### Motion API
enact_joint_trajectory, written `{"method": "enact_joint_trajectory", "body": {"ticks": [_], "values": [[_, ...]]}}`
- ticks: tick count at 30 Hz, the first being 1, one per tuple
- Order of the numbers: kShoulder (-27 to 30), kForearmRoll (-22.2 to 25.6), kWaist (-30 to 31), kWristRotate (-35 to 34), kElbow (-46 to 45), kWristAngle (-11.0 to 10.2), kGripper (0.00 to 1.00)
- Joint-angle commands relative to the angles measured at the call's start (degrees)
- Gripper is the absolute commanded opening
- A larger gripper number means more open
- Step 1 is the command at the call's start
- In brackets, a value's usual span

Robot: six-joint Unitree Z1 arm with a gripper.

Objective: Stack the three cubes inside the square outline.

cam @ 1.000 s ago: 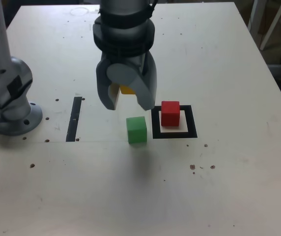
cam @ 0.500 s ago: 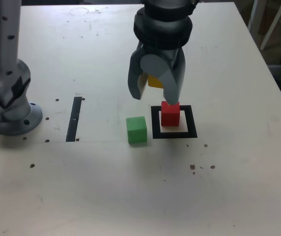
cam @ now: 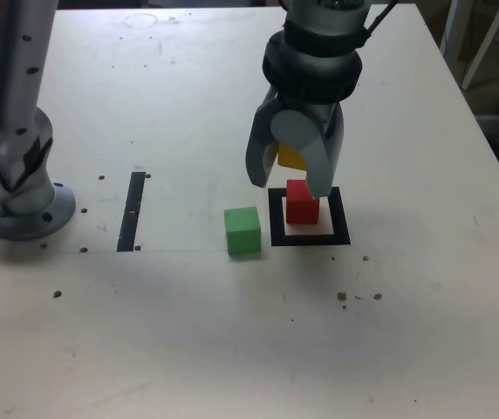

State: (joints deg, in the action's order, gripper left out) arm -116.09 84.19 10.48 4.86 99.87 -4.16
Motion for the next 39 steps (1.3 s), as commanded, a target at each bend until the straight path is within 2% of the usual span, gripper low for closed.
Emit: {"method": "enact_joint_trajectory", "body": {"ticks": [1,15,39], "values": [[-0.3,-0.7,-0.1,0.4,-0.3,0.1,0.29],[-0.2,-8.5,-1.9,3.6,-6.1,1.4,0.29],[-0.3,-12.7,-3.7,3.9,-9.5,2.0,0.29]]}}
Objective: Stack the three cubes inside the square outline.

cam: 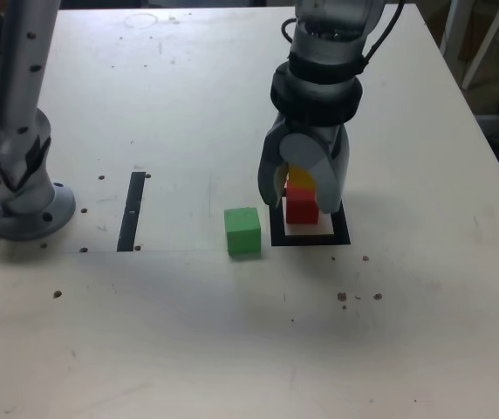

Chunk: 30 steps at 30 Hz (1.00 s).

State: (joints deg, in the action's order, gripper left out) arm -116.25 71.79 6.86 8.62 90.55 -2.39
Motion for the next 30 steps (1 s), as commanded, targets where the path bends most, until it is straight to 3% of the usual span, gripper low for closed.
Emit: {"method": "enact_joint_trajectory", "body": {"ticks": [1,10,12,17,19,30], "values": [[-0.2,-0.4,-0.1,0.2,-0.2,0.3,0.29],[-0.3,-1.3,-0.1,0.2,-1.0,0.9,0.30],[-0.4,-1.6,-0.1,0.5,-1.3,1.1,0.40],[-0.4,-2.8,-0.1,1.3,-2.4,1.8,0.88],[-0.4,-3.2,-0.2,1.4,-2.8,1.9,0.96],[0.7,-3.6,-0.3,1.1,-3.5,1.4,0.99]]}}
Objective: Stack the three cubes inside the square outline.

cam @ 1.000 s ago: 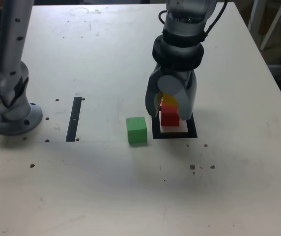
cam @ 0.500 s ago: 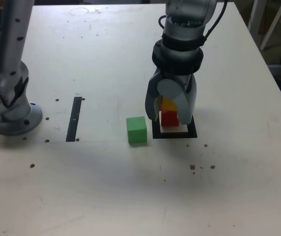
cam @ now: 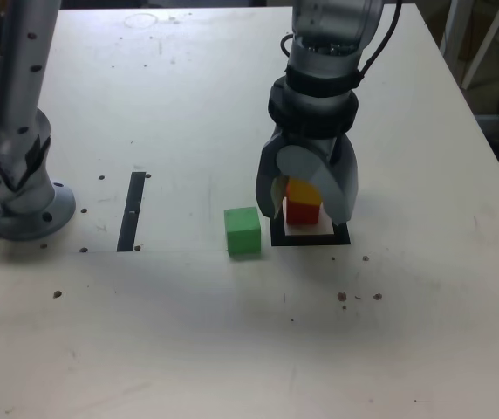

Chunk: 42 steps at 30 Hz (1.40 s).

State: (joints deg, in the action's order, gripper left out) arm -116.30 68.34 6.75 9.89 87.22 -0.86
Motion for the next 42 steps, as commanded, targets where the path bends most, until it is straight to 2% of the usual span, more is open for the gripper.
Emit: {"method": "enact_joint_trajectory", "body": {"ticks": [1,7,12,22,31,42], "values": [[1.5,-0.1,-0.2,-0.5,-0.6,-0.5,0.99],[7.3,0.8,0.1,-2.6,-3.5,-3.1,0.99],[11.7,2.0,2.0,-2.9,-5.0,-6.4,1.00],[17.2,8.8,9.6,-2.5,-7.4,-12.8,0.99],[19.0,8.0,15.6,11.9,-12.2,-14.6,0.99],[17.9,-2.4,17.4,19.5,-21.9,-14.7,0.99]]}}
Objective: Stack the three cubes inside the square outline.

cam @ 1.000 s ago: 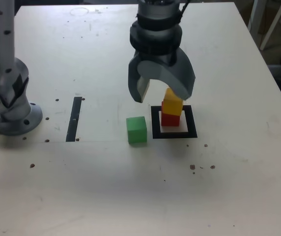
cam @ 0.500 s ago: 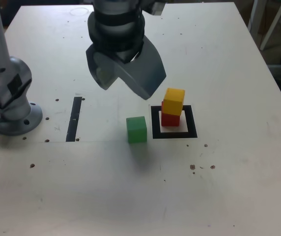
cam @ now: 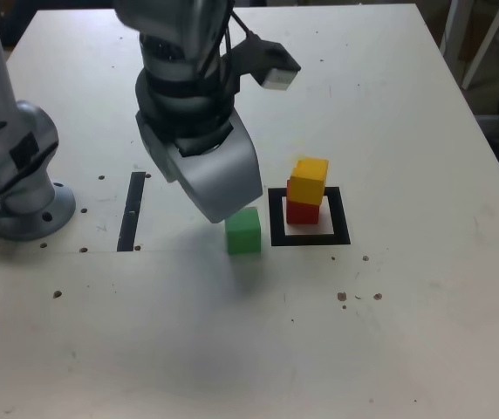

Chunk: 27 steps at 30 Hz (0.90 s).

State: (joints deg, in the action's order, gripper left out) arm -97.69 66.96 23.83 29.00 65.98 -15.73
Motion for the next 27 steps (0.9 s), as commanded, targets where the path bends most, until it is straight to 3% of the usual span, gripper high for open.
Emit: {"method": "enact_joint_trajectory", "body": {"ticks": [1,27], "values": [[-1.1,-1.7,0.5,0.5,-1.0,0.2,0.99],[-8.3,-9.6,1.0,1.3,-1.9,0.0,0.91]]}}
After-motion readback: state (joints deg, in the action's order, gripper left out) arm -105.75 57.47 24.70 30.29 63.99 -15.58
